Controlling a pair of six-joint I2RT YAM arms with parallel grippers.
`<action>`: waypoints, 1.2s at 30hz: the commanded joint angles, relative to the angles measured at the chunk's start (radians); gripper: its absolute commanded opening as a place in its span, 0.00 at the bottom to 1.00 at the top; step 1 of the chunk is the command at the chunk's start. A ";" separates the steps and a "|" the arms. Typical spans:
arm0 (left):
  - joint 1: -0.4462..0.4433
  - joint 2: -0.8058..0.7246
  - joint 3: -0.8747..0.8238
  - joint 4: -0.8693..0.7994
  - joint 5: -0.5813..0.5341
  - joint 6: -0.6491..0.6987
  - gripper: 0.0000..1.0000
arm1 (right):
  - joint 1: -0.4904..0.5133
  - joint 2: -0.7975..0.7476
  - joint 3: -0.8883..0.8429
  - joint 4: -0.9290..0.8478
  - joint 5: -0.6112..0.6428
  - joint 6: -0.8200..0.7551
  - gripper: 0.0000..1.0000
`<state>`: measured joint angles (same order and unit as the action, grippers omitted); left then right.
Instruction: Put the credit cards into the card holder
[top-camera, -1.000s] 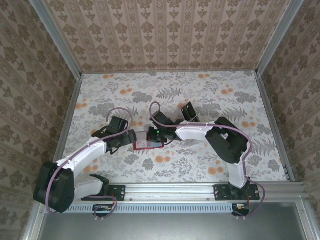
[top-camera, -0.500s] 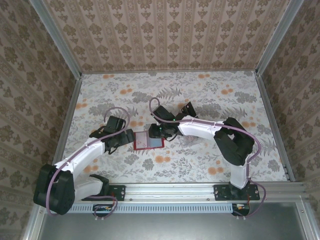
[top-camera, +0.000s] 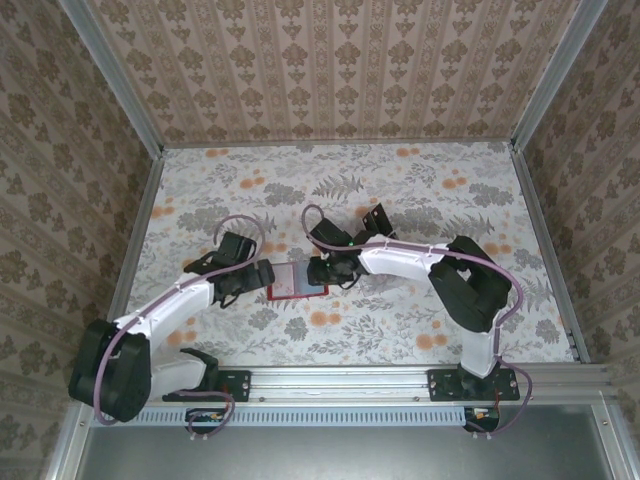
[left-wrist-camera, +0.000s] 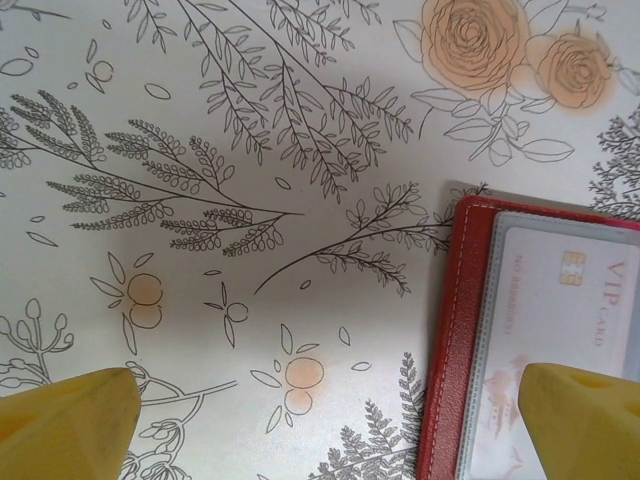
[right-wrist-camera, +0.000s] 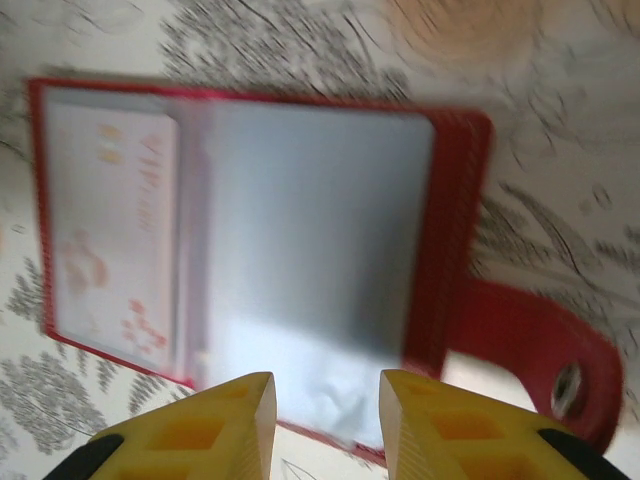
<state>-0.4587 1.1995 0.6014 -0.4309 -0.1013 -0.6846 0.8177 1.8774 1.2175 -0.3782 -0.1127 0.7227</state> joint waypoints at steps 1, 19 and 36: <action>-0.033 0.026 0.012 0.018 -0.011 -0.023 1.00 | 0.003 -0.051 -0.050 0.042 -0.019 0.085 0.34; -0.073 0.112 0.038 0.040 -0.019 -0.006 1.00 | 0.029 -0.025 -0.096 0.133 -0.033 0.161 0.29; -0.081 0.116 0.024 0.056 -0.019 -0.010 1.00 | 0.047 -0.101 -0.140 0.146 -0.020 0.201 0.28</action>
<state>-0.5316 1.3083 0.6178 -0.3882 -0.1085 -0.6876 0.8551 1.8343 1.0927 -0.2317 -0.1425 0.8986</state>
